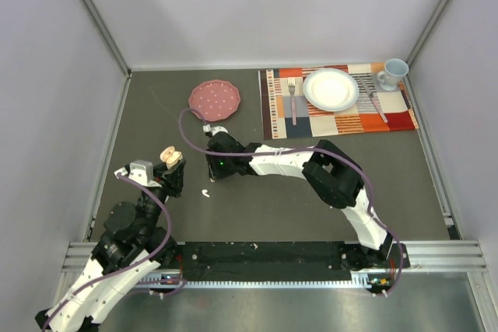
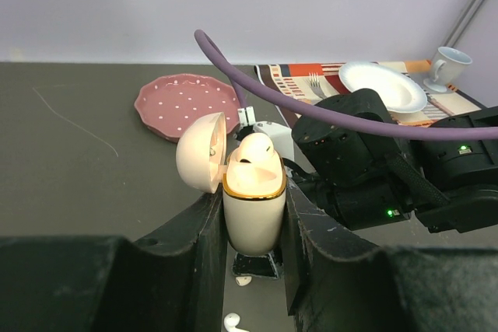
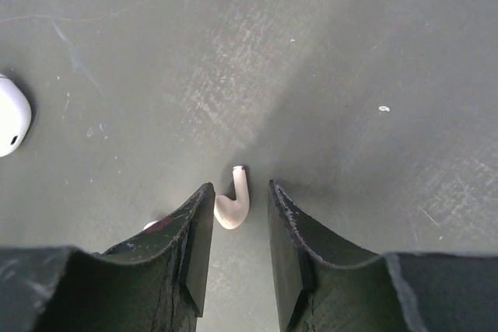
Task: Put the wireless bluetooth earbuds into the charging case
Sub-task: Move the left earbud to the center of the board.
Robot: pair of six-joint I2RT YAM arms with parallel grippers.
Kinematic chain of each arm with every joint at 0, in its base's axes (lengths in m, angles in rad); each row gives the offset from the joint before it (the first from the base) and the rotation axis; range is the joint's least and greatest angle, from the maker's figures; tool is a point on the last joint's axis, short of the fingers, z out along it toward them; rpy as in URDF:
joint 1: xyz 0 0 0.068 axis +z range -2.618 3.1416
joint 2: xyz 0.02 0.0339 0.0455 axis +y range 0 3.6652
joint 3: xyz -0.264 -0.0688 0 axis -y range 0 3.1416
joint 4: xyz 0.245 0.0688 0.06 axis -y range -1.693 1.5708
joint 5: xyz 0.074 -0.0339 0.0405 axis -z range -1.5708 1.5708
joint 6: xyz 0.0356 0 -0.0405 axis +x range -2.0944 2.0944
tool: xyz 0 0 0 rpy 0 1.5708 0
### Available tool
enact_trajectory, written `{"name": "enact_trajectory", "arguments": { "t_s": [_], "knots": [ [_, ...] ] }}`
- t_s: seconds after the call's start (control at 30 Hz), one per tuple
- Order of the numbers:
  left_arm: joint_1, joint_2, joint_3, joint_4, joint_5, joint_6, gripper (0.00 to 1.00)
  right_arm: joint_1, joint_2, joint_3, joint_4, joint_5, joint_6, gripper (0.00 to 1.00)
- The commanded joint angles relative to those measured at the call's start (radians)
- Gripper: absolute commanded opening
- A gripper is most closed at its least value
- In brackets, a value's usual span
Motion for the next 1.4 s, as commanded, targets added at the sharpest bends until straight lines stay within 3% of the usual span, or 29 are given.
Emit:
{"name": "enact_trajectory", "arguments": {
  "t_s": [0.0, 0.5, 0.8, 0.93, 1.2, 1.37],
  "knots": [
    [-0.002, -0.114, -0.003, 0.033, -0.015, -0.015, 0.0, 0.025, -0.025, -0.048, -0.009, -0.005, -0.03, 0.34],
    [-0.002, -0.117, 0.004, 0.033, -0.01, -0.009, 0.0, 0.052, -0.04, -0.099, -0.012, 0.046, -0.038, 0.31],
    [-0.004, -0.12, 0.007, 0.033, -0.007, -0.013, 0.0, 0.043, -0.103, -0.174, -0.012, 0.1, -0.097, 0.19],
    [-0.002, -0.12, 0.006, 0.035, -0.004, -0.016, 0.0, 0.013, -0.203, -0.272, -0.009, 0.087, -0.163, 0.13],
    [-0.004, -0.12, -0.008, 0.052, 0.013, -0.016, 0.0, -0.024, -0.464, -0.568, -0.041, -0.003, -0.371, 0.17],
    [-0.004, -0.119, -0.028, 0.073, 0.024, -0.018, 0.0, -0.027, -0.583, -0.694, -0.085, 0.054, -0.492, 0.19]
  ]
}}
